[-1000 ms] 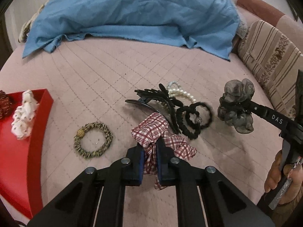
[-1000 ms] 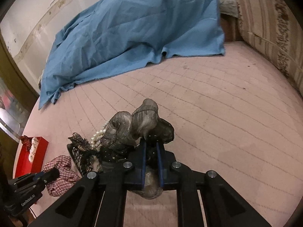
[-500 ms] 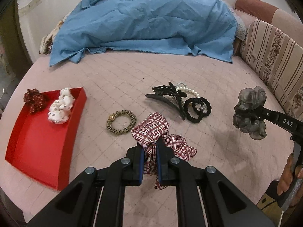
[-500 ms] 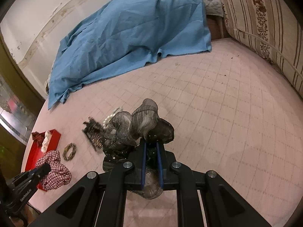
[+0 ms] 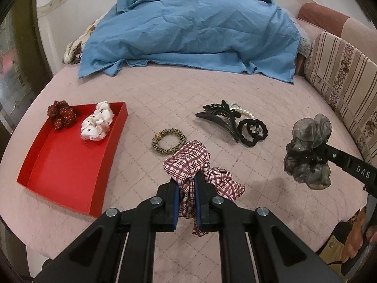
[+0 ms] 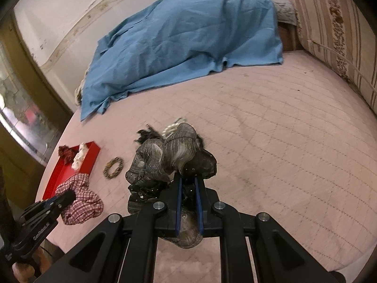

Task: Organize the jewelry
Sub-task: 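Carry both scrunchies over the red tray and open both grippers to drop them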

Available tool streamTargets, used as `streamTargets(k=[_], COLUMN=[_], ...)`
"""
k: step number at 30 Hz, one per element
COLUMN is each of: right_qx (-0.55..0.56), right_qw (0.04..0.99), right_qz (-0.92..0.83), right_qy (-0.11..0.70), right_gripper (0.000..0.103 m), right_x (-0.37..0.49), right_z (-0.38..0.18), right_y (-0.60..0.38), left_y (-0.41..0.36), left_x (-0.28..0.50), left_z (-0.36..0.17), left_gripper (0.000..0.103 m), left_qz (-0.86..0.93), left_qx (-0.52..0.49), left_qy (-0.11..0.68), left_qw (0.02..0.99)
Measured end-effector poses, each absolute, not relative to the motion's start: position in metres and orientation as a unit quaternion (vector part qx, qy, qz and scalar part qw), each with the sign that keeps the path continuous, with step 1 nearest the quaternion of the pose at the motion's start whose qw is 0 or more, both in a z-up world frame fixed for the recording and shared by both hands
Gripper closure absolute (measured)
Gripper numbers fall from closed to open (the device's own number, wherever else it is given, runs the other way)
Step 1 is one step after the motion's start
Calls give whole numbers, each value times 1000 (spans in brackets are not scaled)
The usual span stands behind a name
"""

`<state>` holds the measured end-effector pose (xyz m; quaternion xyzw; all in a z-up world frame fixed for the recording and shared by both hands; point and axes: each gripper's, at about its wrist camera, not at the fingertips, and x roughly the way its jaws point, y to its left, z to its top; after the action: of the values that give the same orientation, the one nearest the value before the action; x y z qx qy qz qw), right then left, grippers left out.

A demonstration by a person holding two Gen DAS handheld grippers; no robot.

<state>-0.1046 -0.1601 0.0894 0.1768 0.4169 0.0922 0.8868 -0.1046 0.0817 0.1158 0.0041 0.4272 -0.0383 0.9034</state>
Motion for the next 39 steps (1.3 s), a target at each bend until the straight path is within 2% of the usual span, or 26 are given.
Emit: streamTargets(k=[39], right_qx=[109], right_qw=[875], right_qz=[165], right_qy=[442], right_gripper=[91], right_x=[-114], right_z=[103], right_y=[-50], left_y=[154], left_x=[-124], left_z=[106], left_gripper=[92], left_qz=[22], left_qx=[-33], left_qy=[423], left_qw=[905])
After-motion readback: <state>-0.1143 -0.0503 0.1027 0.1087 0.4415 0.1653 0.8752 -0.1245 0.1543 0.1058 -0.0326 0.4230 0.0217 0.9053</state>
